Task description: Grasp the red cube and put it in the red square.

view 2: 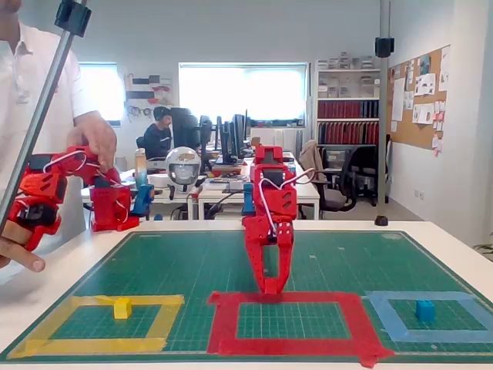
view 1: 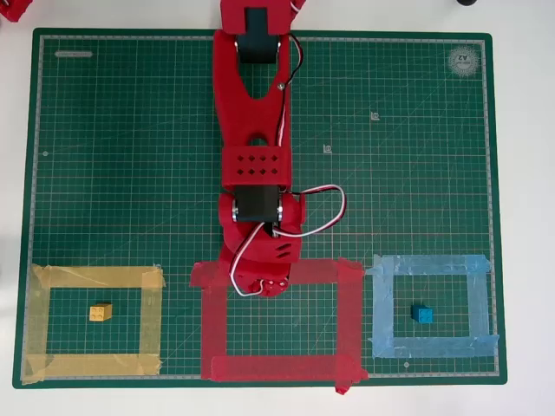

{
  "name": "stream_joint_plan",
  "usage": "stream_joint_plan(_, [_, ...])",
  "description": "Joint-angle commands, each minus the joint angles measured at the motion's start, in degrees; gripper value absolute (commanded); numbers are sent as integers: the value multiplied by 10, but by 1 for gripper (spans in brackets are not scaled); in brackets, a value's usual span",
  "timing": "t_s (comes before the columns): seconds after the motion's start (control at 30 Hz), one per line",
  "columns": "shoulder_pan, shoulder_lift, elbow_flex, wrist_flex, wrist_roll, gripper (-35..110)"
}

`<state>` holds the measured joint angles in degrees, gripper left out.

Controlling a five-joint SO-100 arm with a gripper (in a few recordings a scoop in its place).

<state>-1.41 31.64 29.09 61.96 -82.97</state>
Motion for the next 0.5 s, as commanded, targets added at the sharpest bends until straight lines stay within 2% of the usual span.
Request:
stream_joint_plan(0.0, [-6, 17, -64, 18, 8, -1])
stream_joint_plan(0.23, [-12, -19, -156, 81, 25, -1])
stream_joint_plan(0.47, [-11, -36, -164, 85, 28, -1])
